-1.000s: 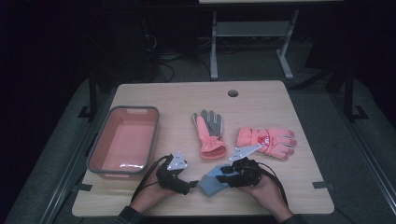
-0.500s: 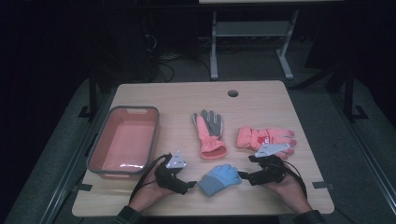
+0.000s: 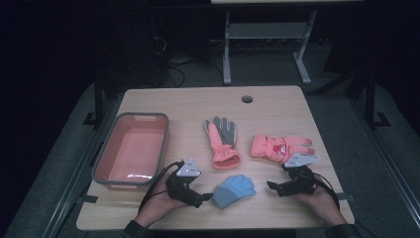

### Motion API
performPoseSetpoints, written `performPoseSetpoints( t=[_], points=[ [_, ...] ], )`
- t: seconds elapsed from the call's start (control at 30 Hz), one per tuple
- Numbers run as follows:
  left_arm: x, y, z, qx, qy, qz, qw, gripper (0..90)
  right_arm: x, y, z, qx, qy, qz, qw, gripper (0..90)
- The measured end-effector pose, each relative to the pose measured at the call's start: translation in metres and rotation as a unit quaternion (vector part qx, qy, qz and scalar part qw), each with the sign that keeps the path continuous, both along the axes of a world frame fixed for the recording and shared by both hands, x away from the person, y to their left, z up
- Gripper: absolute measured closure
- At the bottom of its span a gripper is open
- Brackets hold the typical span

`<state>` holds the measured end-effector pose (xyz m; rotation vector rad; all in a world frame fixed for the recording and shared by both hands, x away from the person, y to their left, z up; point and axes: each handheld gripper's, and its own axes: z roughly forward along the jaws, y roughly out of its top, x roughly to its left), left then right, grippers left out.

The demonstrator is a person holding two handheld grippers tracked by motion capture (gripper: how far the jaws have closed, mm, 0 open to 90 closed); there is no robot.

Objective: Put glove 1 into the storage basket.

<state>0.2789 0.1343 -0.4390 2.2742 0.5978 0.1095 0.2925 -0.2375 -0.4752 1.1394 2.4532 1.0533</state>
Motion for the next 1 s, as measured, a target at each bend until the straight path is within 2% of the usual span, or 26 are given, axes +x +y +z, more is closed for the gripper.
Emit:
performPoseSetpoints(
  t=[0.17, 0.33, 0.63, 0.93, 1.0],
  points=[
    [-0.002, -0.016, 0.008, -0.014, 0.014, -0.013, 0.9997, 12.6, 0.000, 0.004, -0.004, -0.014, -0.010, 0.006, 0.9998, 8.5],
    [-0.002, -0.037, 0.008, -0.010, 0.013, -0.028, 0.9995, 12.6, -0.001, 0.005, -0.007, -0.014, -0.017, 0.012, 0.9997, 2.2],
    [0.003, -0.069, -0.007, 0.014, 0.012, -0.043, 0.9989, 12.4, -0.001, 0.005, -0.007, -0.014, -0.018, 0.010, 0.9997, 2.2],
    [0.008, -0.086, -0.026, 0.058, 0.008, -0.044, 0.9973, 12.5, -0.001, 0.005, -0.008, -0.014, -0.018, 0.010, 0.9997, 2.2],
    [0.006, -0.086, -0.027, 0.054, 0.004, -0.038, 0.9978, 13.4, -0.001, 0.005, -0.008, -0.014, -0.018, 0.010, 0.9997, 2.2]
  ],
)
